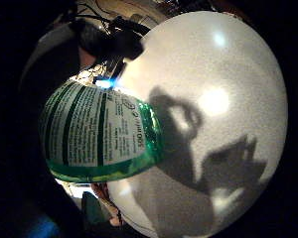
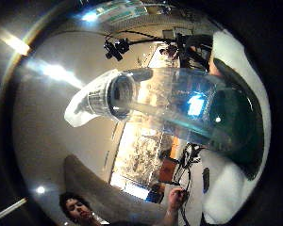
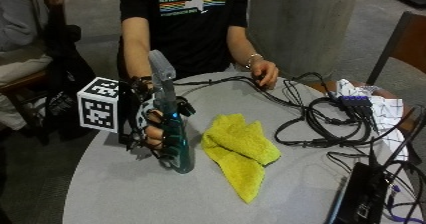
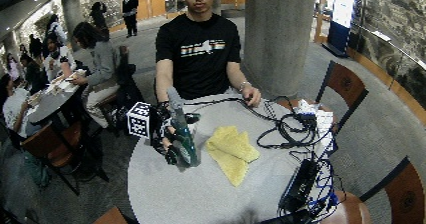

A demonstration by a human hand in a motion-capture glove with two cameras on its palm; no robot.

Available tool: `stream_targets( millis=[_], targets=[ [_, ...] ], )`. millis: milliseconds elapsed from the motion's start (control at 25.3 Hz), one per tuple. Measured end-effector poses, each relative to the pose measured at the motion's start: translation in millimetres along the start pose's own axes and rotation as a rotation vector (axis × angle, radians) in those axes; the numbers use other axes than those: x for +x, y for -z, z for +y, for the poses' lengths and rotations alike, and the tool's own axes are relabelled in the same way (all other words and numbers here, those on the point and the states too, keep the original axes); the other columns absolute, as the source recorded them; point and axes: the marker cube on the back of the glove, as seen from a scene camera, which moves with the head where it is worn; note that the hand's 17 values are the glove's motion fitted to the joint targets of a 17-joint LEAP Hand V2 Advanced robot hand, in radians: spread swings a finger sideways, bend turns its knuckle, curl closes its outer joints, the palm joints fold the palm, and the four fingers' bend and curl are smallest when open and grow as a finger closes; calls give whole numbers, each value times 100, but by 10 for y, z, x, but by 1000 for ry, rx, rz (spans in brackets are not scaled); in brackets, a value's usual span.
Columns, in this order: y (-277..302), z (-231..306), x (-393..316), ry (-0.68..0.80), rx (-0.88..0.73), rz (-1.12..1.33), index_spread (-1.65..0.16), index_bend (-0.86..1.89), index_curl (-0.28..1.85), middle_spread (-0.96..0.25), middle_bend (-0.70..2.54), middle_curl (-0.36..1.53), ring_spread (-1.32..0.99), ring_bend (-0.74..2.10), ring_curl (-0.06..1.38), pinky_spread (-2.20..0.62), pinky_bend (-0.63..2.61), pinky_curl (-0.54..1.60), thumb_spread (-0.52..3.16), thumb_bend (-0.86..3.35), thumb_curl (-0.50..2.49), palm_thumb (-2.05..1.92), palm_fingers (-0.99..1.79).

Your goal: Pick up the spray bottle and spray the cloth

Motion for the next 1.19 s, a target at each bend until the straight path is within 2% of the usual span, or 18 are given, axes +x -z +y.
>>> stream_targets(
  millis=[40,119,356,594,911,1188],
  targets=[
    [0,-2,0,4,3,2,-27,50,31,3,29,42,8,24,29,31,42,32,80,7,46,97,86],
    [6,-13,-2,16,6,11,-25,39,31,0,31,42,4,38,31,25,38,30,75,7,48,101,101],
    [99,5,-46,46,-58,53,-22,32,37,-4,30,45,-2,40,37,18,35,33,65,4,52,106,105],
    [245,146,-280,58,-251,194,-20,26,39,-5,29,46,-4,39,38,15,34,34,57,0,55,109,110],
    [401,272,-598,-12,-489,388,-19,22,42,-6,27,47,-4,37,39,10,33,35,49,-3,59,110,114],
    [415,337,-571,-128,-660,622,-18,19,45,-6,25,48,-4,37,39,6,34,35,45,-3,61,109,116]
  ],
)
